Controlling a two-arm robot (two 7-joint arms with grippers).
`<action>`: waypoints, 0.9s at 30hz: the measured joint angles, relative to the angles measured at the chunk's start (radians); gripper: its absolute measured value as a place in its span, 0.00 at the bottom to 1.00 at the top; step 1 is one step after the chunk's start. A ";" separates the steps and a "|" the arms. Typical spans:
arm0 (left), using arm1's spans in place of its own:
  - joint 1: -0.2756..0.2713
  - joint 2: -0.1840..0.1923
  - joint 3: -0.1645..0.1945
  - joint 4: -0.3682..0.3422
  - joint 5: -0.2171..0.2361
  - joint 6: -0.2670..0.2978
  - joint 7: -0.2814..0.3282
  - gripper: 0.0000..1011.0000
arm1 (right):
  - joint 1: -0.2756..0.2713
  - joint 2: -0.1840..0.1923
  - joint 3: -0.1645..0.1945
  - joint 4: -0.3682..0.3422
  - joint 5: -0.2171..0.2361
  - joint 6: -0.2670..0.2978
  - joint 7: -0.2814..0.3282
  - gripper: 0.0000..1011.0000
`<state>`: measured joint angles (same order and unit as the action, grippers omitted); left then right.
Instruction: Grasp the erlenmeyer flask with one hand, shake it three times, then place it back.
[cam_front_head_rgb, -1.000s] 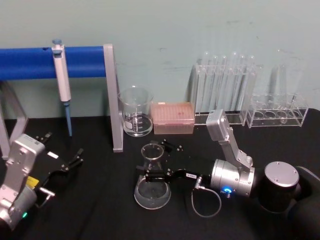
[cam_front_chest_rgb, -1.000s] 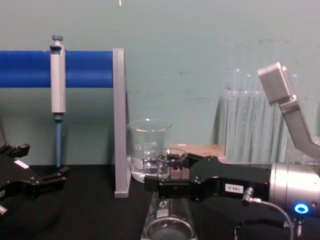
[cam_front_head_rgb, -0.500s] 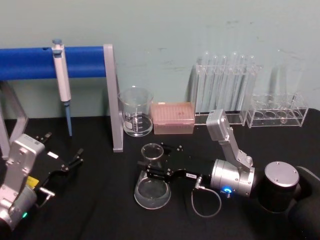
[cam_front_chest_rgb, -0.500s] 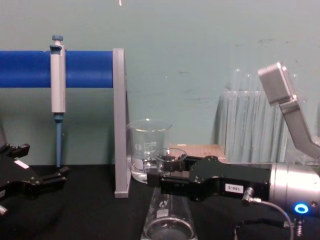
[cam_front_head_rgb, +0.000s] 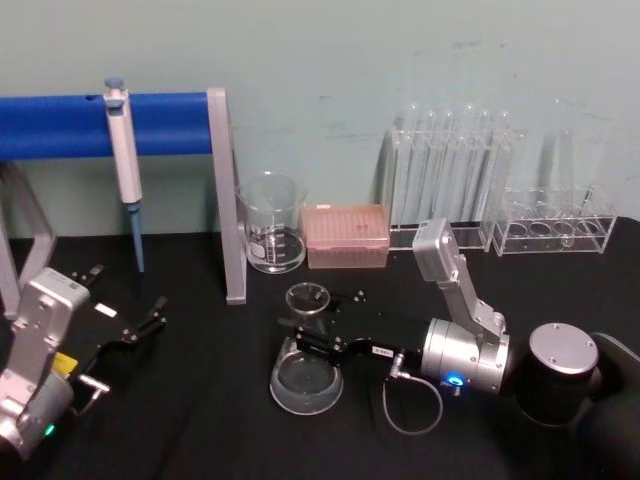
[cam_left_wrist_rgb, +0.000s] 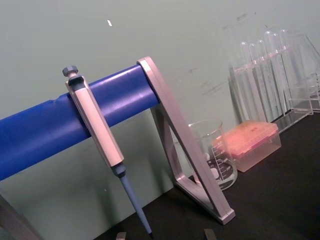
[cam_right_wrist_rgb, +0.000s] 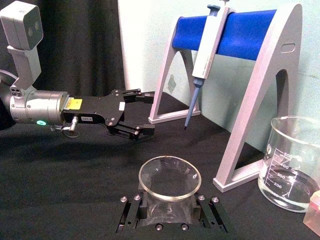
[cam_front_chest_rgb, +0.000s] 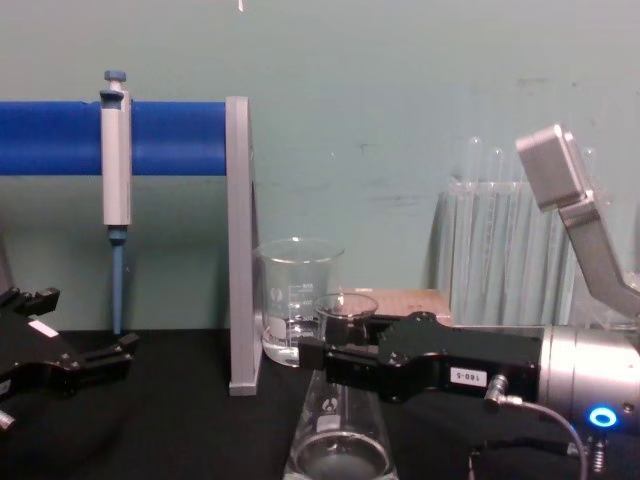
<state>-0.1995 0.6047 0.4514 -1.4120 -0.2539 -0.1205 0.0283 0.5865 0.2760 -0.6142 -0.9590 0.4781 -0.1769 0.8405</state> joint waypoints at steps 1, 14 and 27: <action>0.000 0.000 0.000 0.000 0.000 0.000 0.000 0.99 | 0.000 0.000 0.000 0.000 0.000 0.000 0.000 0.45; 0.000 0.000 0.000 0.000 0.000 0.000 0.000 0.99 | -0.003 0.004 0.002 -0.013 0.001 0.004 0.000 0.45; 0.000 0.000 0.000 0.000 0.000 0.000 0.000 0.99 | -0.031 0.023 0.032 -0.100 0.030 0.019 -0.031 0.45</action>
<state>-0.1995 0.6047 0.4514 -1.4120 -0.2539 -0.1205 0.0283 0.5553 0.2994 -0.5821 -1.0588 0.5085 -0.1584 0.8098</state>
